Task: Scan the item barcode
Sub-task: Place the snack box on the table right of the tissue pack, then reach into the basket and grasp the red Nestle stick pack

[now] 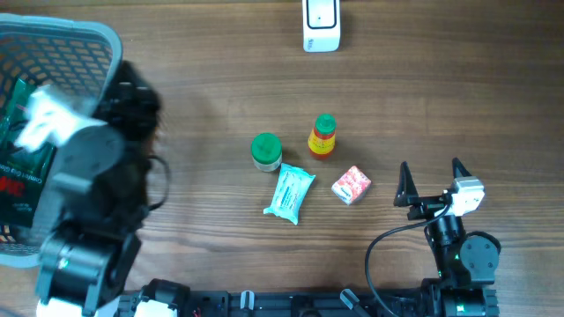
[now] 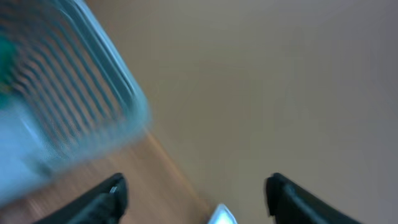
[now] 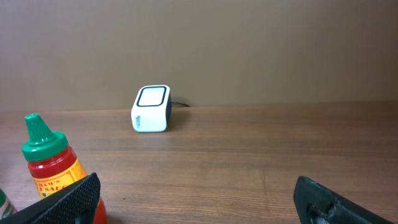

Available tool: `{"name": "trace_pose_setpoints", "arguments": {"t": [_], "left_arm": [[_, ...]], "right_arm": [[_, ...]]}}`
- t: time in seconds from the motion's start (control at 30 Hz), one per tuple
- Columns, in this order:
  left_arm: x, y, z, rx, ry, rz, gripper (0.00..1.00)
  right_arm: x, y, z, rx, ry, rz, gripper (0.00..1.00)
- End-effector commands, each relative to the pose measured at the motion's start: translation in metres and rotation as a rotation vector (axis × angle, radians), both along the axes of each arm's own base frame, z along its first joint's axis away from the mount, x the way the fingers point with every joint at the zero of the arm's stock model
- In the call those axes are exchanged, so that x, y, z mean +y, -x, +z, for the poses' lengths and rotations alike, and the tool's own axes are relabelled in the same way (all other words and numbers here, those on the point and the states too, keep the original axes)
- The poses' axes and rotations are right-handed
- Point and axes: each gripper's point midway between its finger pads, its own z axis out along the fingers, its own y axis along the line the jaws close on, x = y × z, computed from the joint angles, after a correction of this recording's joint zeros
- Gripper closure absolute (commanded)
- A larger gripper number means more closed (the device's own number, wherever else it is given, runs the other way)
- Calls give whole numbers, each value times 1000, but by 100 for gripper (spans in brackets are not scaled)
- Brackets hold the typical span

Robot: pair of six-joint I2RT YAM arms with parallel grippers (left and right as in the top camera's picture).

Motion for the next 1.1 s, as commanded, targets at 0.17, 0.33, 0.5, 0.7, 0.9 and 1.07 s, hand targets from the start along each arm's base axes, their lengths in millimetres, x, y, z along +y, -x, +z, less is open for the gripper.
{"name": "trace_pose_setpoints", "arguments": {"t": [0.17, 0.33, 0.5, 0.7, 0.9, 1.07], "left_arm": [[145, 19, -28, 149, -53, 395, 19], [204, -8, -90, 243, 145, 362, 21], [237, -21, -173, 388, 363, 420, 23], [226, -11, -255, 582, 621, 503, 26], [208, 10, -313, 806, 739, 532, 26], [203, 16, -347, 901, 799, 554, 20]], "right_arm": [[1, 0, 3, -14, 14, 2, 0], [1, 0, 3, -14, 13, 2, 0], [1, 0, 2, -13, 14, 2, 0], [1, 0, 3, -14, 14, 2, 0], [1, 0, 3, -14, 14, 2, 0], [1, 0, 2, -13, 14, 2, 1]]}}
